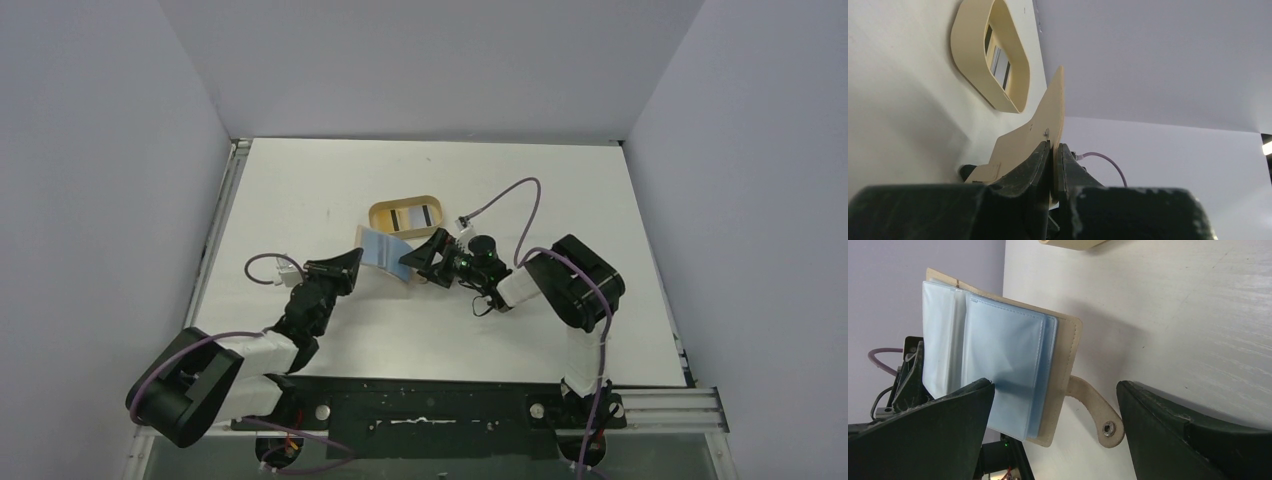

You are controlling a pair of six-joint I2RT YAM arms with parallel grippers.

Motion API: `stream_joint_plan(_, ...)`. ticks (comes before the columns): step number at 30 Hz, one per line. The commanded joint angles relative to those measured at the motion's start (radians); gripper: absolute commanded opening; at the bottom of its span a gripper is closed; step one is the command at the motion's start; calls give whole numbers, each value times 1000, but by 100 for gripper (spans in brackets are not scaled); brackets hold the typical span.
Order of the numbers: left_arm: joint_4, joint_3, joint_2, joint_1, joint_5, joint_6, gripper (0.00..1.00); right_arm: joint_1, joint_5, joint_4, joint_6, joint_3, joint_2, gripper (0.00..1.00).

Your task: Take the credit cards out of the card holder

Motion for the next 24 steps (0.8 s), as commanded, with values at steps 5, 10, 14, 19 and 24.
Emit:
stream_joint_plan(5, 103, 33, 38, 7, 13, -13, 0, -7, -63, 340, 69, 15, 59, 99)
stream_joint_plan(10, 134, 35, 68, 7, 15, -29, 0, -5, -94, 504, 160, 37, 142, 92)
stream_joint_plan(14, 144, 33, 77, 7, 17, -33, 0, -7, -105, 547, 181, 49, 158, 87)
stream_joint_plan(19, 145, 30, 80, 7, 24, -21, 0, -6, -121, 552, 190, 71, 149, 79)
stream_joint_plan(24, 130, 24, 73, 7, 27, -2, 0, -8, -134, 553, 194, 83, 148, 57)
